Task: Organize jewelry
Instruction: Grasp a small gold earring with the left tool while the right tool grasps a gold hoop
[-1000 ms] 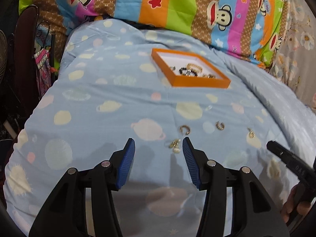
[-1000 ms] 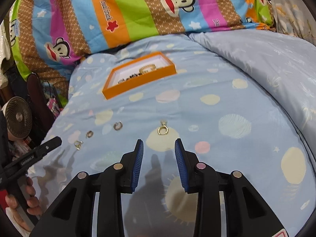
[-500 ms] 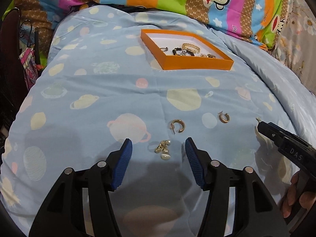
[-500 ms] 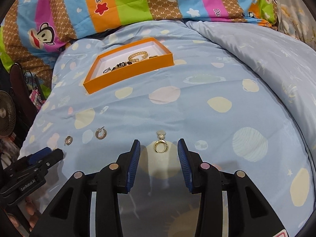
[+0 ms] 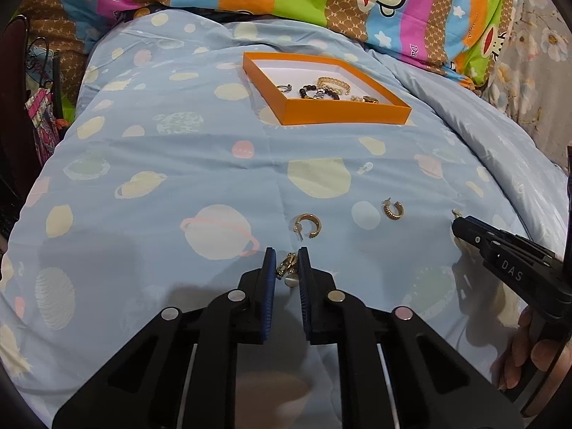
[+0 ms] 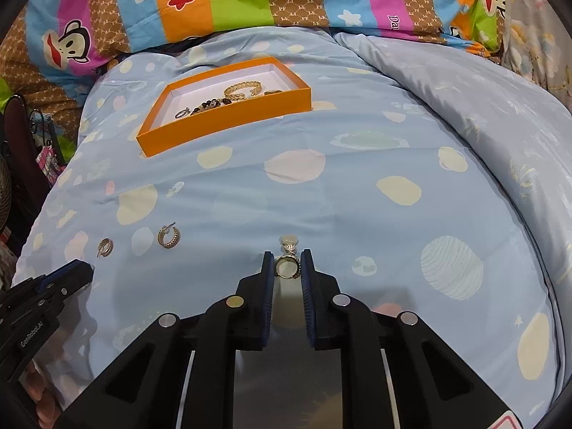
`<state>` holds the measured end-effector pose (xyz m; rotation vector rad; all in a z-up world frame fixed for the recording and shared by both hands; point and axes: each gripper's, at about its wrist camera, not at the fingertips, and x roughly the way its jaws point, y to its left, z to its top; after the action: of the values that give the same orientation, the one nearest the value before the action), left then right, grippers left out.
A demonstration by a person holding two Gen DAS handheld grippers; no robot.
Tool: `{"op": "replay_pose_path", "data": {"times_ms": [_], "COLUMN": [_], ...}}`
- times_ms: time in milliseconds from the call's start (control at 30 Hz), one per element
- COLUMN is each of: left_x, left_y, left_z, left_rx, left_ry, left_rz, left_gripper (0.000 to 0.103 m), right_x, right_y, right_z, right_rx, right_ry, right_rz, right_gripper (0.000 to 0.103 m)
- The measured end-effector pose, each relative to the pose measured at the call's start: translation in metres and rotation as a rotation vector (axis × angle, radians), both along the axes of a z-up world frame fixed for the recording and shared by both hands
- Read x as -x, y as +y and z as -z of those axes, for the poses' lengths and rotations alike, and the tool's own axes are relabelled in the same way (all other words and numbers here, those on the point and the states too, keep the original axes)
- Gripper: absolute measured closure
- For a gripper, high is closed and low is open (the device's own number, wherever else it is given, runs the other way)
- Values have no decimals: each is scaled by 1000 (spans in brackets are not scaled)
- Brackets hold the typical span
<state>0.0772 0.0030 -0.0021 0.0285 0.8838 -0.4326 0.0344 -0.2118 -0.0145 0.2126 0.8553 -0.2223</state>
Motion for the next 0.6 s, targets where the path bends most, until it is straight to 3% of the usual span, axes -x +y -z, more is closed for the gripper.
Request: {"op": "replay_pose_path", "data": {"times_ms": [300,600], "left_x": [9,22], "left_y": [3,-1], "left_z": [-8,-29], "left_rx": [-1,-9], "left_ry": [-28,-77], "left_rz": [-10,-4], "left_gripper": [93,93], "right_x": [15,34], "right_y": [-3,2], "right_z": [-8,-35], "right_rx": [-44,-52], "right_ry": [-50,-122], "right_rz": [3,-8], "right_gripper": [89,89]}}
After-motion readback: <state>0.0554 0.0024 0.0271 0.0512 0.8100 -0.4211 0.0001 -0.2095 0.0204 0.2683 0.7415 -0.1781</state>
